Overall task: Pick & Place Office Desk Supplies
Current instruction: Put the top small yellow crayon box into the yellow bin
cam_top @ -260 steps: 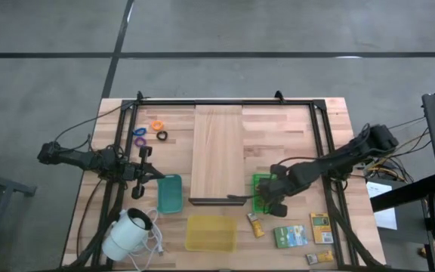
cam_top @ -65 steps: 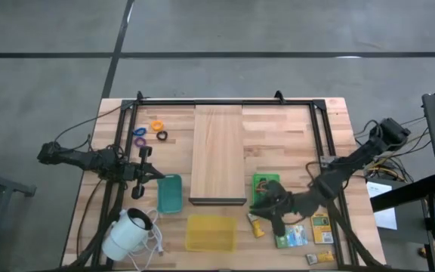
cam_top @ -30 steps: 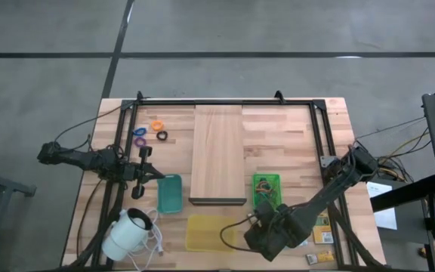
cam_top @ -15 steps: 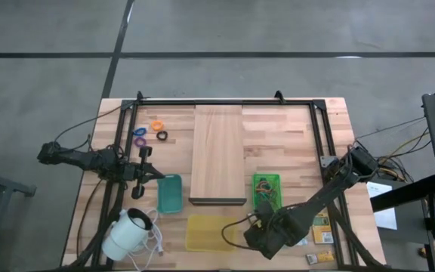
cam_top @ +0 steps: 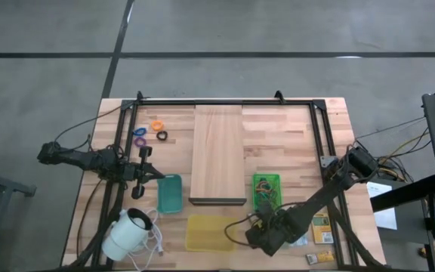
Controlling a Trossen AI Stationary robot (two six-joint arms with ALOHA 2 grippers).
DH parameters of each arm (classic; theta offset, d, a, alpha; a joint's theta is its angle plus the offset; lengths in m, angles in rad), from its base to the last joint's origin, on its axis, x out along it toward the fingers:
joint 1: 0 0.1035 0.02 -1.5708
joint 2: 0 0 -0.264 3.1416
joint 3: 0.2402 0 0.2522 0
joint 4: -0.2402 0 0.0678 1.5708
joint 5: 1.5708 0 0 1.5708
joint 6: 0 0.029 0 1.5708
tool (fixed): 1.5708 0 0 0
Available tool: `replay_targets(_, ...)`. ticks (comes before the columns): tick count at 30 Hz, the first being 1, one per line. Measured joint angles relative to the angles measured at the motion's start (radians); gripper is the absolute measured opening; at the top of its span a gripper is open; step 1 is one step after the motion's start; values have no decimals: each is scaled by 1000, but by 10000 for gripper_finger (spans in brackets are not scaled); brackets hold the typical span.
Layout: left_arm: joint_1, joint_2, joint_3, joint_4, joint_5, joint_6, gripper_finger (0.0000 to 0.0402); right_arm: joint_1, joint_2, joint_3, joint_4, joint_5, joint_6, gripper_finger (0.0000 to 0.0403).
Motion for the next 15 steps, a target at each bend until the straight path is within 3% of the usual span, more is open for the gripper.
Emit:
replay_targets(7, 0, 0, 0, 0, 0, 0, 12, 0, -2, -91, 140, 3, 0, 206)
replay_targets(15, 0, 0, 0, 0, 0, 0, 12, 0, -2, -90, 144, 3, -16, 205)
